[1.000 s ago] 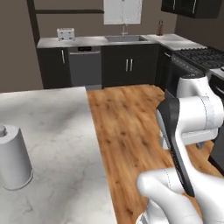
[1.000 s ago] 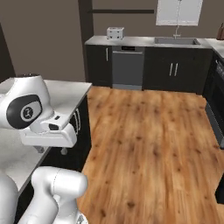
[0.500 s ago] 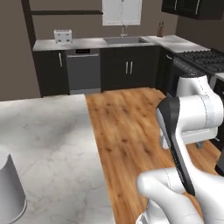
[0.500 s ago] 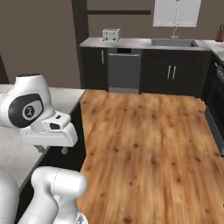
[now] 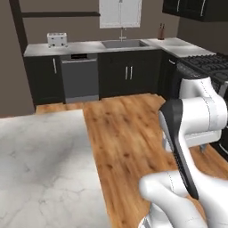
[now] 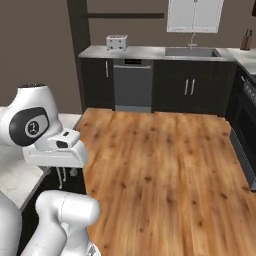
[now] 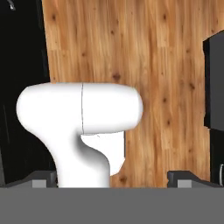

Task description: Place the sponge inside the microwave to prepare for sanitizing.

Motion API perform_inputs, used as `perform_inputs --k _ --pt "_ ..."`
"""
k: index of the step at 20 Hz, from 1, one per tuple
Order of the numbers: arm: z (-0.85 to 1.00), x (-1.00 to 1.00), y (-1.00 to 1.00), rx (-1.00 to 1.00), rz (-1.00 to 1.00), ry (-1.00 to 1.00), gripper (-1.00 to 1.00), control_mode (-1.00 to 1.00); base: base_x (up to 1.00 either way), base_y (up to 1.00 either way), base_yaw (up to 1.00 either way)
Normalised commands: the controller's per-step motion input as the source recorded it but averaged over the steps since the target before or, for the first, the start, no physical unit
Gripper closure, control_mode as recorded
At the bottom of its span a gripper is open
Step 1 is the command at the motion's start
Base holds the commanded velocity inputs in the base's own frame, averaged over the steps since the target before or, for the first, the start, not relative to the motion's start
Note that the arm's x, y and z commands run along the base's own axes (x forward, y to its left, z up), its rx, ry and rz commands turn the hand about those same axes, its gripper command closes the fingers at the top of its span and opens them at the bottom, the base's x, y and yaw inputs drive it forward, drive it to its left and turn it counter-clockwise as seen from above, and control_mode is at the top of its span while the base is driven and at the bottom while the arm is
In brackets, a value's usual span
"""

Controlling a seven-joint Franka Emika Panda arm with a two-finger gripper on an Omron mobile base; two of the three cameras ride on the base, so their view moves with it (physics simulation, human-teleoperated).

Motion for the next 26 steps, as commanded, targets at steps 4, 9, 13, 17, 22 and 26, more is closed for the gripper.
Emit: perform_inputs --k 4,9,13,17,22,26 --pt "0.0 0.0 0.0 0.0 0.0 0.0 -1.0 1.0 0.77 -0.94 -0.21" --pt "0.0 0.0 0.0 0.0 0.0 0.0 -1.0 1.0 0.55 -0.41 -0.56" --pt "0.0 0.0 0.0 0.0 0.0 0.0 -1.0 1.0 0.41 -0.06 -0.71" --pt "0.0 0.0 0.0 0.0 0.0 0.0 -1.0 1.0 0.43 0.73 -0.55" --pt "0.0 0.0 0.0 0.0 0.0 0.0 -1.0 1.0 0.78 0.43 -0.42" --pt "0.0 0.0 0.0 0.0 0.0 0.0 -1.0 1.0 0.96 0.41 -0.42"
